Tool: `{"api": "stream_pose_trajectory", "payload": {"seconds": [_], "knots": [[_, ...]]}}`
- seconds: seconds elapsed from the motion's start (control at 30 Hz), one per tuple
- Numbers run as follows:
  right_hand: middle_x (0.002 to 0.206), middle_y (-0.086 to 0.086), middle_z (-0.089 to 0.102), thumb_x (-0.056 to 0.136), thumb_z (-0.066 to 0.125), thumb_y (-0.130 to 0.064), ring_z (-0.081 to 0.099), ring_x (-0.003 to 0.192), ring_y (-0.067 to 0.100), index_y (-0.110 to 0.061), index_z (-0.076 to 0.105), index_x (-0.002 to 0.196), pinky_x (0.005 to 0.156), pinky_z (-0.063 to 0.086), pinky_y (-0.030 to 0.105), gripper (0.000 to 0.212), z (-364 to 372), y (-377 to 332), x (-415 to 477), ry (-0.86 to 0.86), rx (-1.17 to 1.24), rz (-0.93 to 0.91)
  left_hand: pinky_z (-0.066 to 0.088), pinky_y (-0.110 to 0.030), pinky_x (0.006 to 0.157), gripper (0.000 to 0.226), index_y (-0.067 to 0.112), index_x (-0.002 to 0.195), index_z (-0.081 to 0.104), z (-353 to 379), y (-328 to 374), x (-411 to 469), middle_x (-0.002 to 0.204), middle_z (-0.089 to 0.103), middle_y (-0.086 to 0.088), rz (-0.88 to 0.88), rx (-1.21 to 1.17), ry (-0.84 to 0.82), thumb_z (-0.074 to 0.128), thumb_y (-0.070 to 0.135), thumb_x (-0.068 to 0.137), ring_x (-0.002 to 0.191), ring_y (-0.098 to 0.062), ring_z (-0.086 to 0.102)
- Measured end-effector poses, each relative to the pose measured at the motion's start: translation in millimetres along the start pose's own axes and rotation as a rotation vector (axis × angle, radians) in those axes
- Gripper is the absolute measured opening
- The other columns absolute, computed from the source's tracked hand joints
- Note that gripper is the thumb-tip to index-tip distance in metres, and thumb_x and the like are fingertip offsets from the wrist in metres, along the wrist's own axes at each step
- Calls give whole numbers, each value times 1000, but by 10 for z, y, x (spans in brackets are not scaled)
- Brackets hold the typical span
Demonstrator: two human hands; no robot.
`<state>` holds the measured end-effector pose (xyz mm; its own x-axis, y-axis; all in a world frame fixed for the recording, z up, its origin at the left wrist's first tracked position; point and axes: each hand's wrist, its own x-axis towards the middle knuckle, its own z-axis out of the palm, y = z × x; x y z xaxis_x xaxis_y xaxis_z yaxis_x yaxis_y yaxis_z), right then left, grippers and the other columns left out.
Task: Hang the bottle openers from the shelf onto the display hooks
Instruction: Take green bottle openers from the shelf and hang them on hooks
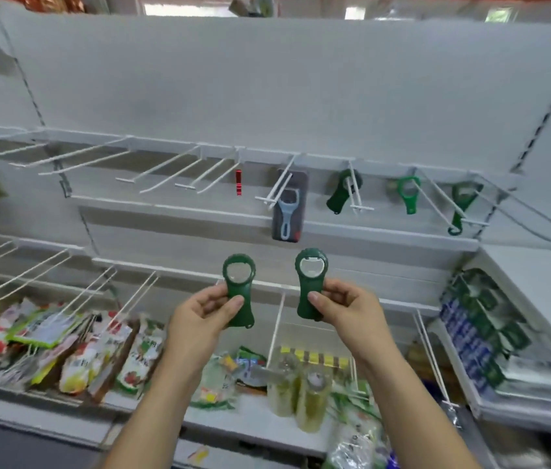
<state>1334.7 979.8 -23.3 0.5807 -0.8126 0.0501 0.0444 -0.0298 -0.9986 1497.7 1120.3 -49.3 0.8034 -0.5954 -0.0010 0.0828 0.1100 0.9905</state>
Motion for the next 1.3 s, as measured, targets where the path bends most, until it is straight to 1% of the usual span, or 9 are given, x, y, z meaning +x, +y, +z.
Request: {"api": "stream_pose_trajectory", "payload": {"seconds": [0.27, 0.4, 0.5, 0.57, 0.67, 0.77, 0.9, 1.03, 1.3], "knots": [[85, -3, 79, 89, 68, 1, 74, 81, 10, -23, 74, 91, 73, 59, 23, 25, -353, -40, -33, 70, 53, -25, 60, -18, 70, 25, 21, 95, 70, 451, 34, -37, 88, 78, 2, 34, 35, -86, 74, -1, 84, 78, -5, 74], [85, 0, 79, 89, 68, 0, 75, 82, 13, -22, 74, 91, 72, 57, 24, 22, -313, -68, 31, 111, 84, -38, 60, -21, 72, 24, 19, 98, 71, 450, 5, 85, 87, 79, 3, 17, 52, -104, 77, 2, 83, 82, -7, 74], [86, 1, 79, 89, 68, 0, 74, 80, 12, -19, 73, 97, 68, 56, 21, 20, -255, -98, 116, 177, 121, -74, 59, -20, 70, 22, 17, 98, 72, 420, -1, 249, 85, 79, 4, 17, 44, -150, 75, 1, 84, 80, -7, 75], [88, 3, 79, 90, 68, -1, 74, 80, 12, -14, 73, 100, 67, 56, 19, 18, -196, -123, 168, 203, 136, -97, 59, -22, 73, 23, 16, 100, 72, 382, -9, 366, 88, 80, 2, 11, 44, -170, 76, 2, 84, 83, -10, 75], [89, 5, 78, 90, 68, -1, 74, 83, 15, -13, 72, 101, 72, 59, 23, 17, -118, -154, 243, 255, 148, -121, 58, -27, 80, 24, 18, 102, 72, 344, -37, 534, 91, 80, 1, -11, 36, -194, 77, 4, 82, 87, -11, 75], [89, 4, 79, 91, 66, 1, 75, 83, 16, -14, 72, 99, 72, 60, 24, 18, -83, -167, 304, 330, 177, -137, 59, -27, 79, 25, 21, 100, 73, 346, -92, 693, 90, 79, 1, -28, 39, -226, 78, 5, 81, 88, -13, 75], [88, 2, 79, 92, 65, 1, 75, 83, 15, -14, 71, 100, 69, 60, 23, 18, -101, -142, 361, 411, 224, -116, 59, -30, 82, 26, 15, 106, 73, 395, -149, 857, 93, 79, -3, -33, 40, -273, 79, 7, 81, 90, -16, 75], [88, 2, 79, 92, 65, 0, 76, 84, 15, -12, 72, 101, 71, 61, 23, 17, -131, -130, 452, 418, 220, -96, 60, -30, 83, 27, 15, 109, 73, 461, -182, 881, 95, 79, -1, -31, 59, -307, 78, 9, 83, 91, -14, 75], [91, 8, 79, 90, 69, -3, 76, 89, 23, -8, 71, 102, 80, 62, 35, 13, -251, -80, 770, 364, 237, -22, 60, -27, 81, 27, 15, 108, 73, 589, -203, 891, 96, 79, -2, -33, 72, -271, 77, 7, 83, 92, -15, 74]]}}
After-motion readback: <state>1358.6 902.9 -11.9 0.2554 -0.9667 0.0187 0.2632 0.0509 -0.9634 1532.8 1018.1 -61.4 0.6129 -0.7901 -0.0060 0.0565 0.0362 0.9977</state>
